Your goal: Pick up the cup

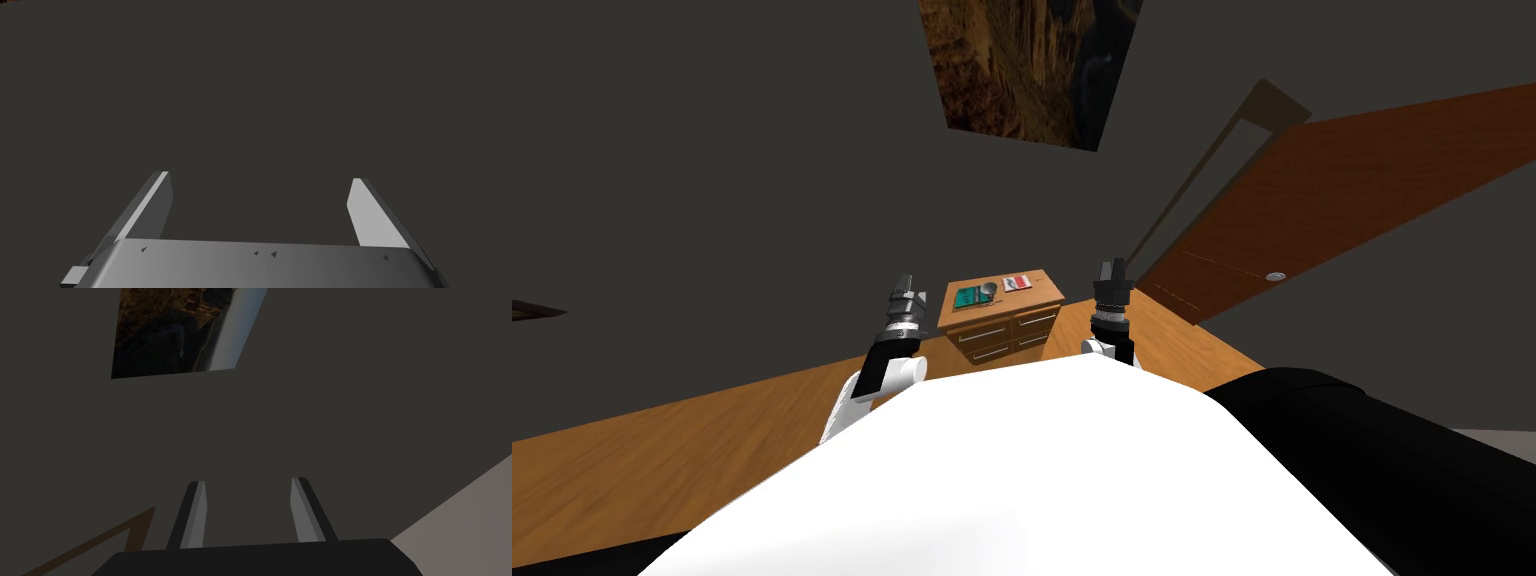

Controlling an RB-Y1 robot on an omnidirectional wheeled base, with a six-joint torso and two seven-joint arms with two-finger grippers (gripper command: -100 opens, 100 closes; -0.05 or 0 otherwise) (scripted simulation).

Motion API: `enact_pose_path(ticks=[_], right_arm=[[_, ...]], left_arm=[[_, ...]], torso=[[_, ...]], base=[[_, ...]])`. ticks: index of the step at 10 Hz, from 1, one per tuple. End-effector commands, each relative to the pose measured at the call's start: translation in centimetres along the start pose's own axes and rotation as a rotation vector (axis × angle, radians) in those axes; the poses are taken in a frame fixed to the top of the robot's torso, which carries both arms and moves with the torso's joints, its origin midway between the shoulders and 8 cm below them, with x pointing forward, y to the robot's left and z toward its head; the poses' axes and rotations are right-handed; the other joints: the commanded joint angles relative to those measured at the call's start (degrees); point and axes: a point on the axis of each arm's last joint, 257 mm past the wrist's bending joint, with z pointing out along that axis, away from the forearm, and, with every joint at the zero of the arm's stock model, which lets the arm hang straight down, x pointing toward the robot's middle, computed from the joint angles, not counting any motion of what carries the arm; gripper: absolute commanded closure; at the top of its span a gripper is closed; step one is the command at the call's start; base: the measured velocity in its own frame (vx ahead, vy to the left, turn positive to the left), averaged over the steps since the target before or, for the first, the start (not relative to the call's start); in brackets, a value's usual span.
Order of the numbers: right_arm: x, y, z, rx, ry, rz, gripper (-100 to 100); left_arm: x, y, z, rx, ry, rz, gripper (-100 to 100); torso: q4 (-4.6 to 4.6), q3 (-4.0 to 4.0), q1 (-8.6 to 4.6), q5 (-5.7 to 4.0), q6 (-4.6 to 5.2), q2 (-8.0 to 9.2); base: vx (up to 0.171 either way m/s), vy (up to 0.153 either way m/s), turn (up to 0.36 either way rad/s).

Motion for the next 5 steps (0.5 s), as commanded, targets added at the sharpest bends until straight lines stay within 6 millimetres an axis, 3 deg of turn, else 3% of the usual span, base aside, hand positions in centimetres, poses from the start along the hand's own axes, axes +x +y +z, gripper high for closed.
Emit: enact_pose_path(ticks=[1,5], right_arm=[[0.0,0.0,0.0,0.0,0.0,0.0,0],[0.0,0.0,0.0,0.0,0.0,0.0,0]], left_arm=[[-0.2,1.9,0.5,-0.056,0.003,0.005,-100],[-0.5,4.6,0.9,-0.148,0.003,0.009,-100]], torso=[[0.0,0.0,0.0,0.0,0.0,0.0],[0.0,0.01,0.12,0.02,-0.01,0.02]], base=[[0.016,-0.111,-0.037],[0.0,-0.068,-0.02]])
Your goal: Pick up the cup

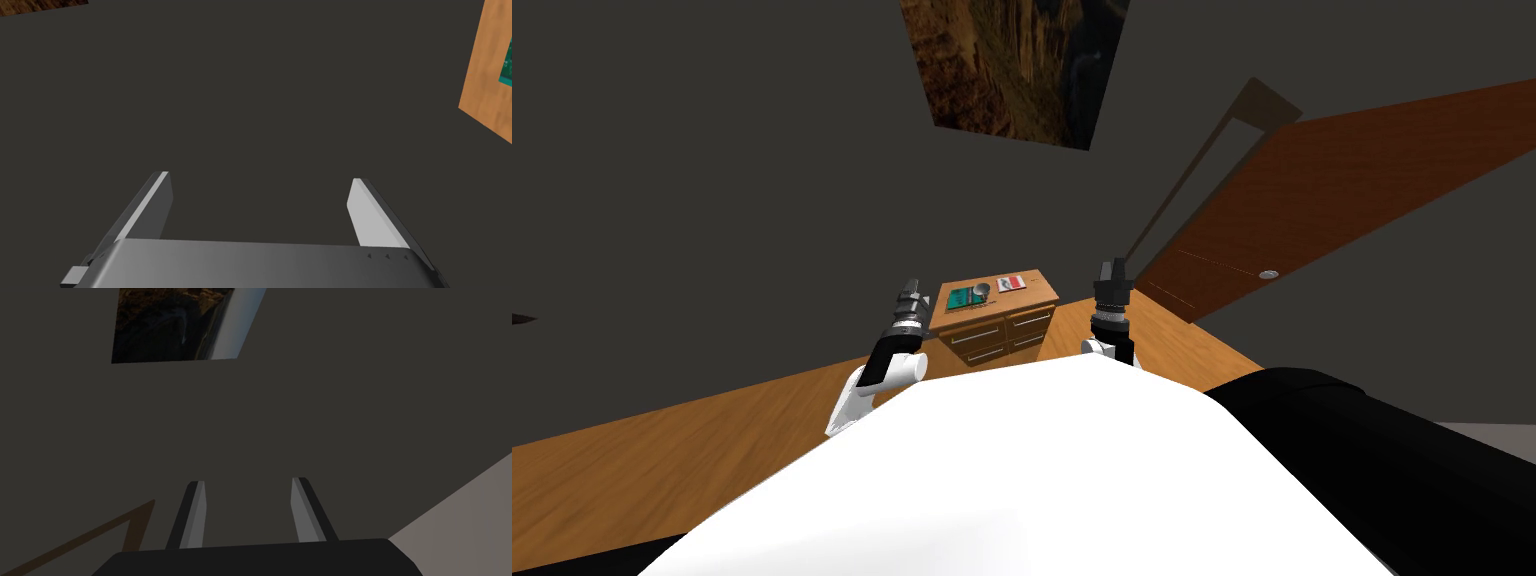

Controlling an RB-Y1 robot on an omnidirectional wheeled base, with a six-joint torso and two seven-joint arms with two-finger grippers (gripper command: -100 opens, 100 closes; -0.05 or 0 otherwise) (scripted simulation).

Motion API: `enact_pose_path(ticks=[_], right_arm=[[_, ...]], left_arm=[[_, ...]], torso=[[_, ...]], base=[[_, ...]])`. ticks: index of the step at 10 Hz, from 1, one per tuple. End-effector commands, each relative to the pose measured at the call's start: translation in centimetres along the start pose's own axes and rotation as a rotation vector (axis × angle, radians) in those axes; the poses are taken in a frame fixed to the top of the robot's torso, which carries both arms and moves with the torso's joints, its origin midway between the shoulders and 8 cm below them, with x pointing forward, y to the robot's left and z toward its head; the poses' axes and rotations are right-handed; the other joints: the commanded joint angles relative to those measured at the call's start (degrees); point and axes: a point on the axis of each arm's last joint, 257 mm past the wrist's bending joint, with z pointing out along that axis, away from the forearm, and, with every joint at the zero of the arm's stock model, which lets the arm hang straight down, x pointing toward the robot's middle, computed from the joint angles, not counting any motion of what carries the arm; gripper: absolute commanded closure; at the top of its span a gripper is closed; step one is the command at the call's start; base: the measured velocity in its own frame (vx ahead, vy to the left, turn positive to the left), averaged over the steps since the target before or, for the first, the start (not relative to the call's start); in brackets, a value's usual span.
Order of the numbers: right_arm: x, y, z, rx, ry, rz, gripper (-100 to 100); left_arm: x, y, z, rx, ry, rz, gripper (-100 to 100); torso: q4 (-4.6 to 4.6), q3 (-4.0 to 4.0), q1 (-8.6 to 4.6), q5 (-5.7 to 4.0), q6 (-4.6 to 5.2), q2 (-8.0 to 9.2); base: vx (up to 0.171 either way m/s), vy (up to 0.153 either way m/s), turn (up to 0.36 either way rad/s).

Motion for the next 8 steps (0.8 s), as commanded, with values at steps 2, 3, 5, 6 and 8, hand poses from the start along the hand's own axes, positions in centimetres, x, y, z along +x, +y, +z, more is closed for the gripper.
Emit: enact_pose_path(ticks=[2,3,5,6,8], right_arm=[[0.0,0.0,0.0,0.0,0.0,0.0,0],[0.0,0.0,0.0,0.0,0.0,0.0,0],[0.0,0.0,0.0,0.0,0.0,0.0,0],[0.0,0.0,0.0,0.0,0.0,0.0,0],[0.0,0.0,0.0,0.0,0.0,0.0,0]], left_arm=[[-0.4,1.9,0.6,-0.067,-0.001,0.003,-100],[-0.5,2.7,0.9,-0.093,-0.001,0.004,-100],[-0.7,4.2,1.1,-0.147,-0.003,0.004,-100],[-0.7,4.3,1.1,-0.15,-0.003,0.004,-100],[-0.9,6.4,1.6,-0.219,-0.006,0.002,-100]], torso=[[0.0,0.0,0.04,0.0,-0.01,-0.01],[-0.01,-0.02,0.01,0.0,0.0,-0.03],[-0.03,-0.07,-0.03,-0.01,-0.01,-0.11],[-0.02,-0.05,-0.02,-0.01,-0.01,-0.08],[-0.01,-0.04,0.0,0.0,-0.01,-0.06]], base=[[0.005,-0.056,-0.018],[0.032,-0.088,-0.036],[0.022,-0.066,-0.017],[0.007,-0.053,-0.009],[0.027,-0.078,-0.029]])
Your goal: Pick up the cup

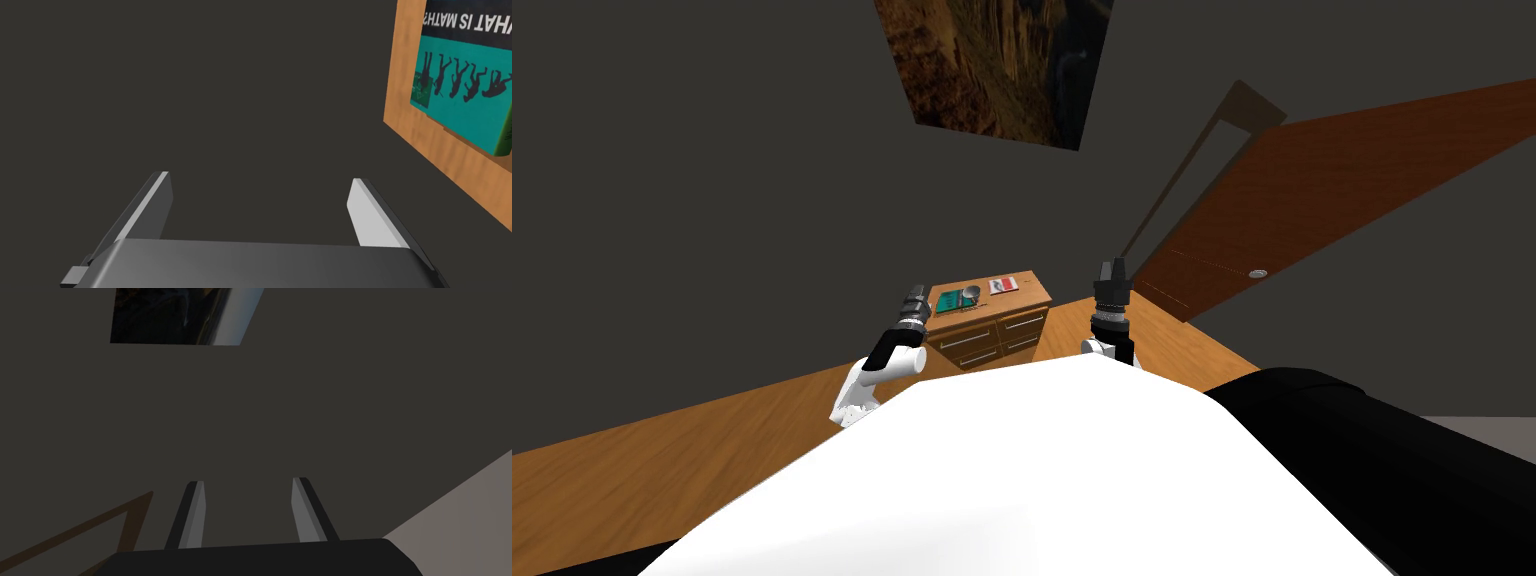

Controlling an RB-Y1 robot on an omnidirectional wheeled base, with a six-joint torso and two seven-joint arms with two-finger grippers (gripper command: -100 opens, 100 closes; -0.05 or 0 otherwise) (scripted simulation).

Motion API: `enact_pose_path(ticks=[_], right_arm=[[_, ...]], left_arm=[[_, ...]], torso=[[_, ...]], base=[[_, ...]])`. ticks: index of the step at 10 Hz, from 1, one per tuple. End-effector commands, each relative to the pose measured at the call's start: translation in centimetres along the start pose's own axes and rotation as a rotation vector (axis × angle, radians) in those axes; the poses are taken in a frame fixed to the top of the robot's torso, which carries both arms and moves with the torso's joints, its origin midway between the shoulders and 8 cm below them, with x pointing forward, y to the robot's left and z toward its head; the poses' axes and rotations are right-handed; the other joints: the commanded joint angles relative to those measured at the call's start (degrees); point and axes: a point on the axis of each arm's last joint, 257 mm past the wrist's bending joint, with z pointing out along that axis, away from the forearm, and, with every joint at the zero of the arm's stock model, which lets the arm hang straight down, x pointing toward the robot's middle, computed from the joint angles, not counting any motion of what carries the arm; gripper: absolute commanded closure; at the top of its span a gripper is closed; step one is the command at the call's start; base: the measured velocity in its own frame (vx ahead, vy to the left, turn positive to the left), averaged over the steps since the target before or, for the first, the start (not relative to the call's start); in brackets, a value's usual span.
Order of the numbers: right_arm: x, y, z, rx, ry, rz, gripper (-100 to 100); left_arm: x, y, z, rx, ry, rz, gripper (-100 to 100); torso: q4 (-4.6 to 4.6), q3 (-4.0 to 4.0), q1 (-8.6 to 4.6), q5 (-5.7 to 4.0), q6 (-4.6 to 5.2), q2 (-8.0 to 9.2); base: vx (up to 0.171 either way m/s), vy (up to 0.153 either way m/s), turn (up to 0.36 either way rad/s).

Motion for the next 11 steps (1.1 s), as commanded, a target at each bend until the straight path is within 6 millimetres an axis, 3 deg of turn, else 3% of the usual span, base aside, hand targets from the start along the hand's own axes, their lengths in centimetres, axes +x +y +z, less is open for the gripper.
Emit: enact_pose_path(ticks=[1,11], right_arm=[[0.0,0.0,0.0,0.0,0.0,0.0,0],[0.0,0.0,0.0,0.0,0.0,0.0,0]], left_arm=[[0.1,1.0,0.3,-0.037,-0.001,-0.001,-100],[0.3,8.5,1.9,-0.309,-0.002,-0.024,-100]], torso=[[0.0,0.0,0.0,0.0,0.0,0.0],[-0.01,-0.03,0.07,0.01,-0.01,-0.04]], base=[[0.026,-0.074,-0.006],[0.031,-0.064,-0.016]])
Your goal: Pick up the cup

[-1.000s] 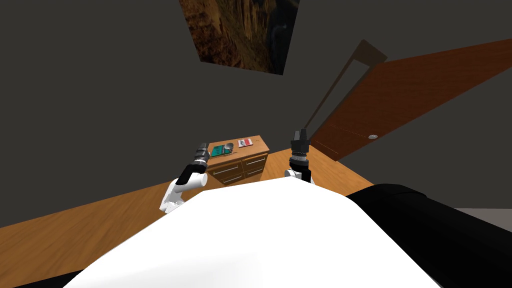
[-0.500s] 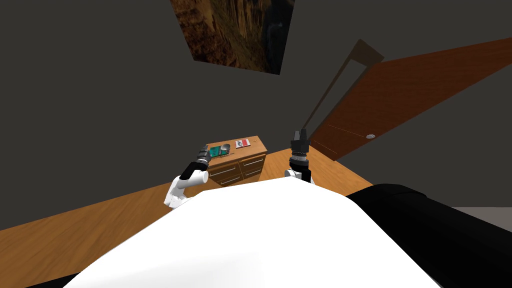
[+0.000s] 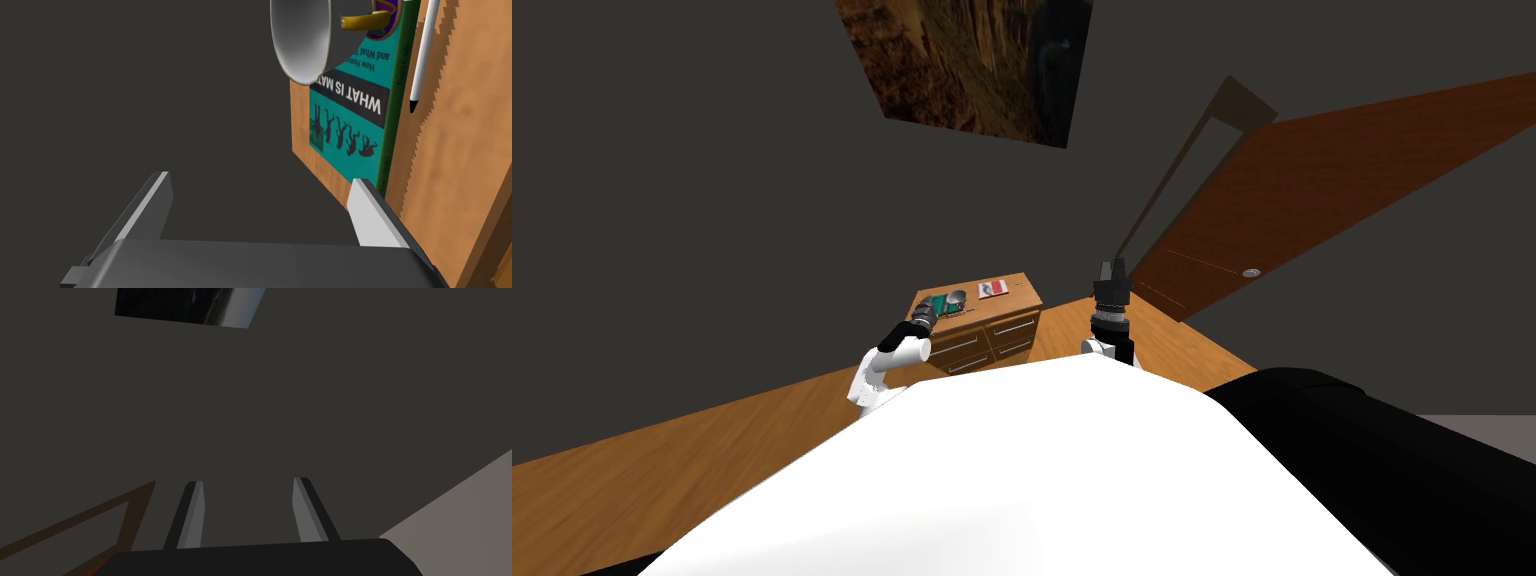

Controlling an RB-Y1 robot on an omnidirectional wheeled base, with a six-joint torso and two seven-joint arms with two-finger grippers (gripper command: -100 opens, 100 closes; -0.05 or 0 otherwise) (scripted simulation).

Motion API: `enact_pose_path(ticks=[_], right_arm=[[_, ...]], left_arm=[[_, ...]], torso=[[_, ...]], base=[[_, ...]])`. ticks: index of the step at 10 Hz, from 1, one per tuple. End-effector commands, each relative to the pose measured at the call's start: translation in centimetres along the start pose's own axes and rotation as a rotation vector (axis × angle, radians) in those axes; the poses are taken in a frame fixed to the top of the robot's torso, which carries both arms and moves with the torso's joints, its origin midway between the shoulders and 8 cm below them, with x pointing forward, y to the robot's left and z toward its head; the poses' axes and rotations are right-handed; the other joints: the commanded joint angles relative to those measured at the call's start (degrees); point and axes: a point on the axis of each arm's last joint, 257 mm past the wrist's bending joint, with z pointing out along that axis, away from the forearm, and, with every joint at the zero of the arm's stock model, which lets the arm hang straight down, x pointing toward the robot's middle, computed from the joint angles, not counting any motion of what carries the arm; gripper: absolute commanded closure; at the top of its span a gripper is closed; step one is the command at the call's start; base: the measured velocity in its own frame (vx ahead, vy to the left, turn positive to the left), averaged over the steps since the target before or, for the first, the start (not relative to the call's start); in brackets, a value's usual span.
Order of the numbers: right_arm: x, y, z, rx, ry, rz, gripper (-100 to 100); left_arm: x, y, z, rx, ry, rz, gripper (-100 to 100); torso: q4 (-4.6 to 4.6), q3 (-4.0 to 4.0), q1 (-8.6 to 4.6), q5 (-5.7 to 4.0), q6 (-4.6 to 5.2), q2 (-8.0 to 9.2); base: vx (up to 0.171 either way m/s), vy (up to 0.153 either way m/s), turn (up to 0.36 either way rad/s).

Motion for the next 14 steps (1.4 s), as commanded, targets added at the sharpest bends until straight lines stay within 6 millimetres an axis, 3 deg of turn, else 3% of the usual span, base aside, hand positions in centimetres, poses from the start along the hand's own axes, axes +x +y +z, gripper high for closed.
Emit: enact_pose_path(ticks=[1,7,10,11,12,13,14], right_arm=[[0.0,0.0,0.0,0.0,0.0,0.0,0],[0.0,0.0,0.0,0.0,0.0,0.0,0],[0.0,0.0,0.0,0.0,0.0,0.0,0],[0.0,0.0,0.0,0.0,0.0,0.0,0],[0.0,0.0,0.0,0.0,0.0,0.0,0],[0.0,0.0,0.0,0.0,0.0,0.0,0],[0.0,0.0,0.0,0.0,0.0,0.0,0]], left_arm=[[0.1,1.0,0.5,-0.045,0.003,-0.002,-100],[1.0,5.8,1.8,-0.217,0.026,0.004,-100],[1.8,9.1,2.1,-0.314,0.05,0.013,-100],[1.6,8.5,2.1,-0.294,0.044,0.01,-100],[1.6,8.7,2.1,-0.298,0.045,0.011,0],[1.6,8.6,3.1,-0.298,0.024,0.001,-100],[1.6,8.5,3.6,-0.299,0.015,-0.003,-100]], torso=[[0.0,0.0,0.0,0.0,0.0,0.0],[-0.03,-0.08,0.1,0.02,-0.01,-0.14],[-0.06,-0.16,0.14,0.03,-0.01,-0.27],[-0.07,-0.18,0.19,0.04,-0.01,-0.32],[-0.04,-0.08,0.21,0.04,-0.01,-0.12],[0.0,0.03,0.22,0.05,-0.01,0.06],[0.04,0.13,0.34,0.07,0.02,0.24]], base=[[0.044,-0.041,-0.008],[0.071,-0.041,-0.006],[0.119,-0.02,0.0],[0.059,-0.003,0.0],[0.011,-0.001,0.001],[-0.037,0.039,-0.121],[-0.064,0.058,-0.159]])
